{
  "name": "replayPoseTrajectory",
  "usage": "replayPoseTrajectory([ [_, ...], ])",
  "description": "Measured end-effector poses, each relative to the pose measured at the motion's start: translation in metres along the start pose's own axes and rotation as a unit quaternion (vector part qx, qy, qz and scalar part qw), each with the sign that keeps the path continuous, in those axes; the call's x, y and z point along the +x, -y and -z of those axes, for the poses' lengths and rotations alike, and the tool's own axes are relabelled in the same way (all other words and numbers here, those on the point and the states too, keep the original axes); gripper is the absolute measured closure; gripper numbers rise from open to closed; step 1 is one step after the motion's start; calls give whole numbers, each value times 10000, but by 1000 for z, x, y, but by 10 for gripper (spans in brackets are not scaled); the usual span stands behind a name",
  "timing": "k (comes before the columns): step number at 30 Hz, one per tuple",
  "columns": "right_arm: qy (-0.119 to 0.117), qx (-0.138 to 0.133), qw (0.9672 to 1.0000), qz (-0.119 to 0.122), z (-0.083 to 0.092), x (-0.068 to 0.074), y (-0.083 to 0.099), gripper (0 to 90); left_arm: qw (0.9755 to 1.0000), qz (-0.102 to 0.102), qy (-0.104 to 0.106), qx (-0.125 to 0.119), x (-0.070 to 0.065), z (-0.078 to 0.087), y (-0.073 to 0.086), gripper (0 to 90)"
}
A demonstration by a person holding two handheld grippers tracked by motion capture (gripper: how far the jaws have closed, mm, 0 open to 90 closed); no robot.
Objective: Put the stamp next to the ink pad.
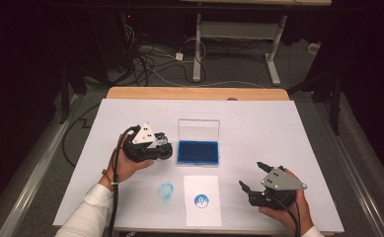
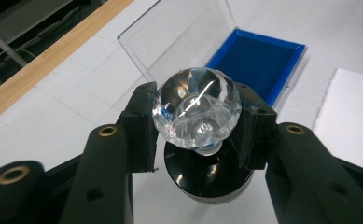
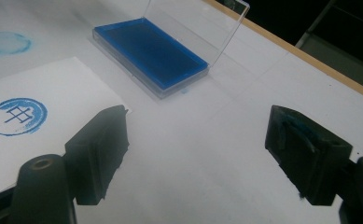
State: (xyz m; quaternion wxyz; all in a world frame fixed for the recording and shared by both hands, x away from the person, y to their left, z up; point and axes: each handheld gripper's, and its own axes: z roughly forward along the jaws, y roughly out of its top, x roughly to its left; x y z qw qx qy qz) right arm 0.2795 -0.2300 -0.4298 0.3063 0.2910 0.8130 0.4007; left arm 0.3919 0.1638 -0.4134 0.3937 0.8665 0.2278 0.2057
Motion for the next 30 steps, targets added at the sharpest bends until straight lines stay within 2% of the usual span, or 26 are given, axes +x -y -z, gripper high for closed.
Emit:
replayPoseTrajectory([
  [7, -41, 32, 10000, -13, -2, 0, 1, 215, 9998, 63, -145, 142, 5, -14, 3, 545],
  [10, -57, 46, 10000, 0, -2, 1, 1, 218, 9993, 42, -234, 284, 7, -20, 5, 545],
  [12, -66, 69, 10000, -5, -2, 1, 1, 218, 9993, 167, -188, 270, 11, -23, 8, 545],
  [19, -72, 107, 9999, 9, -3, 3, 1, 221, 9988, 213, -269, 349, 14, -32, 12, 544],
  [21, -62, 118, 9999, 9, -3, 2, 1, 223, 9989, 254, -229, 331, 15, -33, 13, 543],
  [23, -63, 112, 9999, 7, -3, 2, 1, 223, 9987, 259, -265, 345, 15, -34, 13, 543],
  [25, -70, 105, 9999, 1, -3, 2, 1, 223, 9989, 276, -195, 329, 14, -36, 13, 543],
  [30, -82, 121, 9999, 13, -3, 3, 1, 224, 9986, 206, -227, 429, 10, -42, 12, 543],
])
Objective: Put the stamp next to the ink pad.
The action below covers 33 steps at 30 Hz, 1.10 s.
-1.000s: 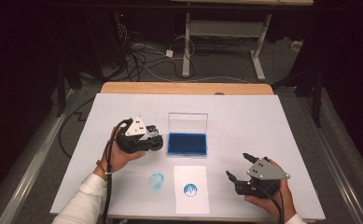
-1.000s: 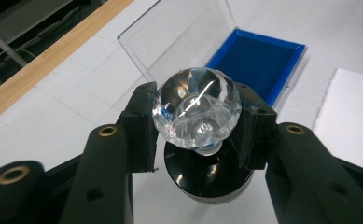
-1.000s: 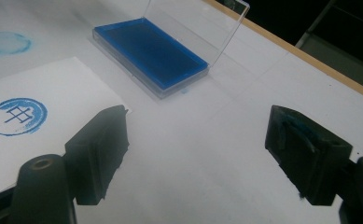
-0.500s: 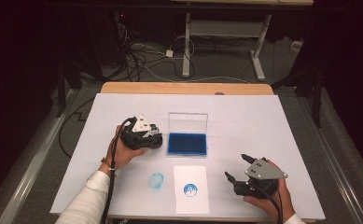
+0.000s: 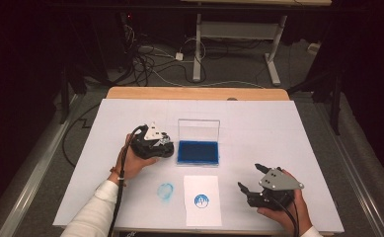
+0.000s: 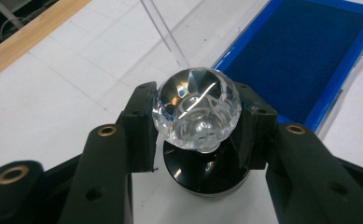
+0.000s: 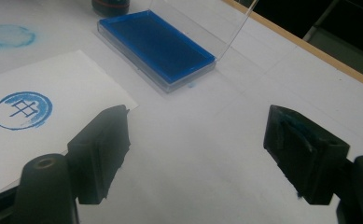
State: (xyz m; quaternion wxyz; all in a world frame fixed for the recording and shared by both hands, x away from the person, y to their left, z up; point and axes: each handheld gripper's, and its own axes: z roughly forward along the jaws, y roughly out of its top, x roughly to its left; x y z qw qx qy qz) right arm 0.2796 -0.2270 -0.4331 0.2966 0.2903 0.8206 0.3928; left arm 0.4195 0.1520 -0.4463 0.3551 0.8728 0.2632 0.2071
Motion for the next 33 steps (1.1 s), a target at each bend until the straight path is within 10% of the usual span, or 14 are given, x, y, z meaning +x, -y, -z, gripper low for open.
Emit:
replayPoseTrajectory([
  [17, -26, 54, 10000, 43, -1, 1, 1, 223, 9997, 105, 197, -14, -2, -8, 4, 496],
  [33, -56, 20, 10000, 76, -1, 2, 0, 220, 9993, 162, -84, -325, -2, 5, 0, 338],
])
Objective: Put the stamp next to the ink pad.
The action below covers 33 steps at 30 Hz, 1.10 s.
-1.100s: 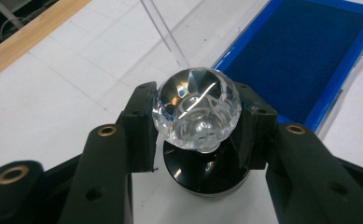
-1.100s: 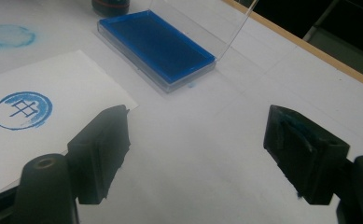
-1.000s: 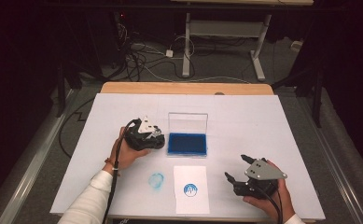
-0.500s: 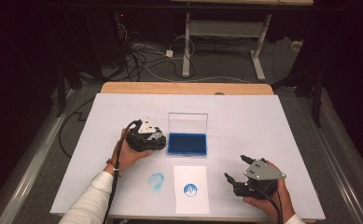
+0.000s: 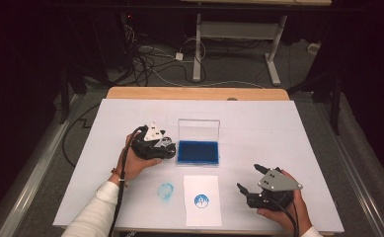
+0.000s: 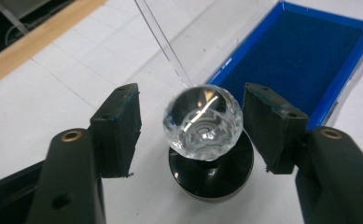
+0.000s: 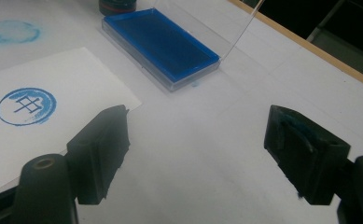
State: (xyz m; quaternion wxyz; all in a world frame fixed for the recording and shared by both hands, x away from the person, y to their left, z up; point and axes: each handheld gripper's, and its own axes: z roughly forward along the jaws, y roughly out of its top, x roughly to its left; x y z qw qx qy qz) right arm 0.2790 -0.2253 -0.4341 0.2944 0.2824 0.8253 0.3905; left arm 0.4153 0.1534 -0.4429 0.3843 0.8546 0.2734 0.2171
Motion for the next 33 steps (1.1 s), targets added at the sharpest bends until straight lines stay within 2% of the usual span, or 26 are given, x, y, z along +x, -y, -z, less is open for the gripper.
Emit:
replayPoseTrajectory([
  [4, 1, 3, 10000, 1, 0, 0, 0, 220, 9998, 8, -132, -172, 0, 6, -2, 255],
  [10, 16, -22, 10000, -4, 1, 0, -1, 220, 9992, -32, -172, -369, -2, 15, -5, 185],
  [16, 8, -33, 10000, 17, 0, 1, -1, 220, 9988, -94, -132, -473, -6, 22, -8, 168],
  [26, 22, -53, 10000, 36, 1, 2, -2, 220, 9973, -287, -268, -619, -14, 34, -14, 164],
  [33, 7, -75, 9999, 68, 2, 3, -2, 216, 9965, -429, -278, -657, -22, 38, -16, 164],
])
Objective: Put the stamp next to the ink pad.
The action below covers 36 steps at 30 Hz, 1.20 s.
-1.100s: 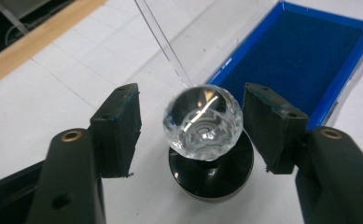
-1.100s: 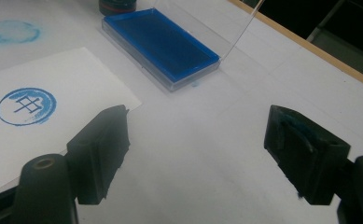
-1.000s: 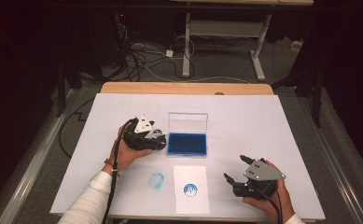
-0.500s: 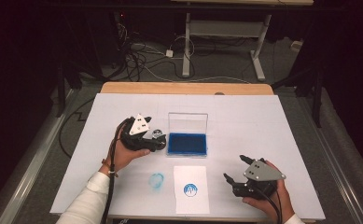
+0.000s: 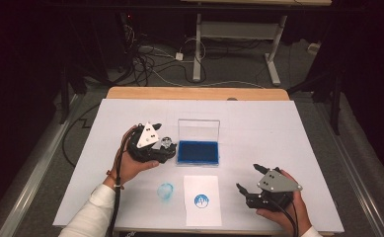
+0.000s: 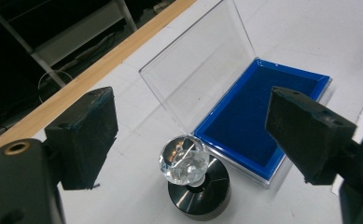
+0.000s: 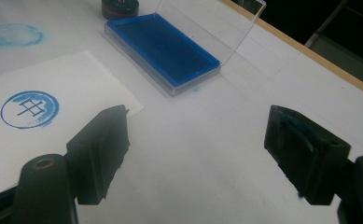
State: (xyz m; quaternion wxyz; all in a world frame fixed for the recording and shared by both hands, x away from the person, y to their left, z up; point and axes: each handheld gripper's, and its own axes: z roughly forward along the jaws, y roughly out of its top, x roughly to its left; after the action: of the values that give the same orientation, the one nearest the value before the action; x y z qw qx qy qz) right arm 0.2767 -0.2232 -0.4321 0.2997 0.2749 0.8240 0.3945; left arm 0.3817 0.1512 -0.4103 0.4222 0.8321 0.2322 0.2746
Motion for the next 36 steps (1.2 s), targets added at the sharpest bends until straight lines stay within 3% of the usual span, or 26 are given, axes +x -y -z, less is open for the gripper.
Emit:
replayPoseTrajectory([
  [12, -1, -54, 10000, 40, 1, 2, -1, 216, 9998, -187, 19, -9, -11, 12, -6, 163],
  [36, -8, -120, 9999, 46, 3, 2, -2, 213, 9977, -581, 76, -341, -39, 34, -14, 160],
])
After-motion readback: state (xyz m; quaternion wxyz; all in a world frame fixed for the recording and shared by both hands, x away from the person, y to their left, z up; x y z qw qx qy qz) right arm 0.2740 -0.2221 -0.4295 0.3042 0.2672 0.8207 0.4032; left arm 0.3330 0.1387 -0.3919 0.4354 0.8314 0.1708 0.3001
